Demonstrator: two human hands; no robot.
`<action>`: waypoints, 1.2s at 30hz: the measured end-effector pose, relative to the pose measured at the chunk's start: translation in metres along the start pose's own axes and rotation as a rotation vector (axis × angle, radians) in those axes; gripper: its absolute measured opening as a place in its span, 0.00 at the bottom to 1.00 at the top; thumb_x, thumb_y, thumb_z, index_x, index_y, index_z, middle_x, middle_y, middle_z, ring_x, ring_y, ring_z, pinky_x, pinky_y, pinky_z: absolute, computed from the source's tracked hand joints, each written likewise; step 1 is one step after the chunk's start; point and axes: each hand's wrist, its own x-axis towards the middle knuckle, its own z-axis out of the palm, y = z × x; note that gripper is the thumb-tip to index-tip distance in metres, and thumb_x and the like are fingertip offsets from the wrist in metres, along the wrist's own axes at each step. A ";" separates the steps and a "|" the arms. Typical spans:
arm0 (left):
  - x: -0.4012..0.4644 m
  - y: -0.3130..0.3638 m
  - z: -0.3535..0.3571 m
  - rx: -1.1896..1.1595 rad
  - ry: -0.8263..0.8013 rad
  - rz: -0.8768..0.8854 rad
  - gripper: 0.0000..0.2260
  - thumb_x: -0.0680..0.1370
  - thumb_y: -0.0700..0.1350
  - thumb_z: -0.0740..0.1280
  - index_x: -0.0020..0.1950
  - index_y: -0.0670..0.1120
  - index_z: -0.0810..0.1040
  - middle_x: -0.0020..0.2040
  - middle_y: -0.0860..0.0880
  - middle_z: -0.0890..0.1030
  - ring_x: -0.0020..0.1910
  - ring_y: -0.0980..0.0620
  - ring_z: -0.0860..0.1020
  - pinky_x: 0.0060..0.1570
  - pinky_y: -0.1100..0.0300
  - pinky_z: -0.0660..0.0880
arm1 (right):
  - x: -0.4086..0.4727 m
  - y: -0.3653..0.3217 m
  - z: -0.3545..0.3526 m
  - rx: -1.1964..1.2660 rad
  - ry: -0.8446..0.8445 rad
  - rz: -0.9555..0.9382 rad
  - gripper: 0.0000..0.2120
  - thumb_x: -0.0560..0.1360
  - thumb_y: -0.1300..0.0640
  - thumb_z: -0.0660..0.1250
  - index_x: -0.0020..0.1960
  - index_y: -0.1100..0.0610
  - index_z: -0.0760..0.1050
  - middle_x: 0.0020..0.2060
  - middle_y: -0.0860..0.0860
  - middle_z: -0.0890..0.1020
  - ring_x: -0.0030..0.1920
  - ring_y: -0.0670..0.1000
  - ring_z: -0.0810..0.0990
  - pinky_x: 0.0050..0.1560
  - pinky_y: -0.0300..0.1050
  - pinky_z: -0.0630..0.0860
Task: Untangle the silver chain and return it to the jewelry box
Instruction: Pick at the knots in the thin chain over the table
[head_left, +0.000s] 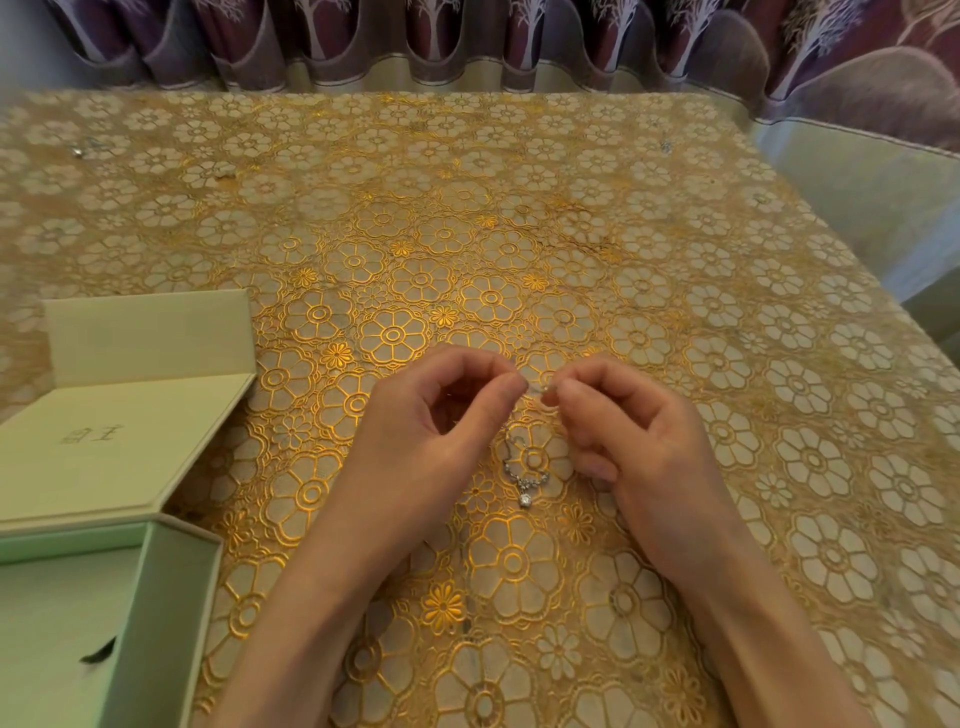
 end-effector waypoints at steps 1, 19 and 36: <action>0.000 0.000 0.000 0.013 -0.008 0.001 0.05 0.73 0.40 0.67 0.39 0.48 0.78 0.31 0.60 0.76 0.29 0.65 0.72 0.32 0.75 0.65 | 0.000 0.000 0.000 0.036 0.003 0.016 0.06 0.69 0.56 0.65 0.34 0.51 0.78 0.29 0.43 0.77 0.26 0.41 0.66 0.24 0.29 0.62; -0.002 -0.004 -0.001 0.002 -0.139 -0.020 0.07 0.70 0.38 0.67 0.41 0.51 0.80 0.39 0.52 0.79 0.35 0.60 0.76 0.38 0.71 0.72 | 0.002 -0.001 -0.001 0.265 0.039 0.066 0.11 0.72 0.55 0.63 0.32 0.47 0.77 0.26 0.47 0.74 0.25 0.43 0.64 0.22 0.33 0.58; -0.003 -0.004 -0.007 -0.154 -0.182 -0.047 0.05 0.67 0.47 0.67 0.38 0.47 0.75 0.33 0.50 0.77 0.33 0.57 0.75 0.36 0.68 0.72 | 0.003 0.012 -0.002 0.059 0.139 -0.144 0.07 0.69 0.51 0.67 0.39 0.53 0.80 0.38 0.48 0.83 0.42 0.45 0.81 0.50 0.44 0.78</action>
